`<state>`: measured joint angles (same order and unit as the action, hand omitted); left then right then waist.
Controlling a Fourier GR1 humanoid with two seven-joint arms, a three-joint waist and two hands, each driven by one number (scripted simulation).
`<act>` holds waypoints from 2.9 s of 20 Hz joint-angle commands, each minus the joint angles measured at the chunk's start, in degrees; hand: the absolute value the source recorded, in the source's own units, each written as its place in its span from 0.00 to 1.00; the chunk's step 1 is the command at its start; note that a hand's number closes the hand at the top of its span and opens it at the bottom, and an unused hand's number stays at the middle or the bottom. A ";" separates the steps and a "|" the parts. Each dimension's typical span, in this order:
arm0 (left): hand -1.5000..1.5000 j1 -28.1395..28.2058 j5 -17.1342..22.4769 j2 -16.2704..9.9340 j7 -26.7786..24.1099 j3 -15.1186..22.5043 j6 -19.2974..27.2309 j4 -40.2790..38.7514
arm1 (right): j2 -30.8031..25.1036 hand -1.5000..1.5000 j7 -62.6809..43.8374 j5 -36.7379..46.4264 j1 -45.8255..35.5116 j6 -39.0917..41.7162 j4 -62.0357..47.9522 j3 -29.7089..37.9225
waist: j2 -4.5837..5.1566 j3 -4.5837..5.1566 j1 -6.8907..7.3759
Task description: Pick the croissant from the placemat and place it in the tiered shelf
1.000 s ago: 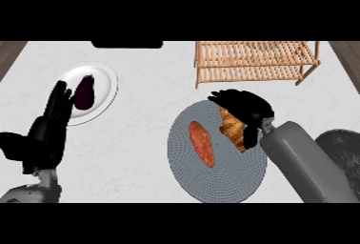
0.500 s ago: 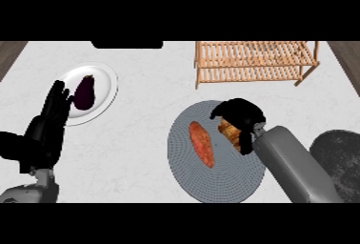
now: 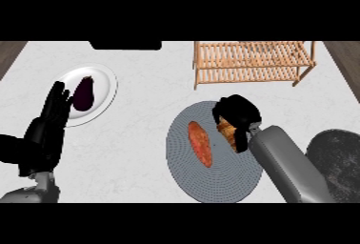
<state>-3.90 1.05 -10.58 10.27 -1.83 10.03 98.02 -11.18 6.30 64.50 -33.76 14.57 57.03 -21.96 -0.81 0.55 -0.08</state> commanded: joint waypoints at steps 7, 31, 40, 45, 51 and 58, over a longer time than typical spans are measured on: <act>0.50 -0.42 -0.42 0.32 -1.62 -1.43 0.84 -2.49 | 10.90 1.00 -30.77 -2.69 11.66 -0.32 14.54 8.00 | 0.22 -0.48 -1.91; 0.50 0.14 -3.13 2.68 -0.36 1.09 1.42 0.97 | 6.50 1.00 -64.64 -13.25 -6.51 4.25 53.53 19.01 | 0.79 -0.53 0.35; 0.50 -2.16 -1.35 0.24 0.29 -1.91 -1.92 -1.38 | 2.65 1.00 -53.46 -14.84 -7.19 -3.47 41.89 27.76 | 0.93 -0.55 0.51; 0.50 0.57 -1.22 1.24 -0.13 -1.61 -1.97 1.65 | 1.97 1.00 -47.52 -13.25 -11.19 -11.61 29.94 29.18 | 0.91 -0.55 0.96; 0.50 -3.62 -1.60 2.13 -1.60 -1.87 -2.17 -4.39 | 0.37 1.00 -36.96 -14.80 -11.61 -21.50 18.01 32.66 | 1.02 -0.55 0.63; 0.50 -3.52 -2.29 1.81 0.58 -2.35 -1.84 -1.54 | 0.40 1.00 -30.44 -15.41 -19.16 -28.36 1.64 33.38 | 0.99 -0.55 0.79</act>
<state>-5.92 0.13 -9.57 10.92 -4.57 7.11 97.13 -10.73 -27.16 49.40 -49.58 -10.68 65.96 11.17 0.21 -0.02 0.88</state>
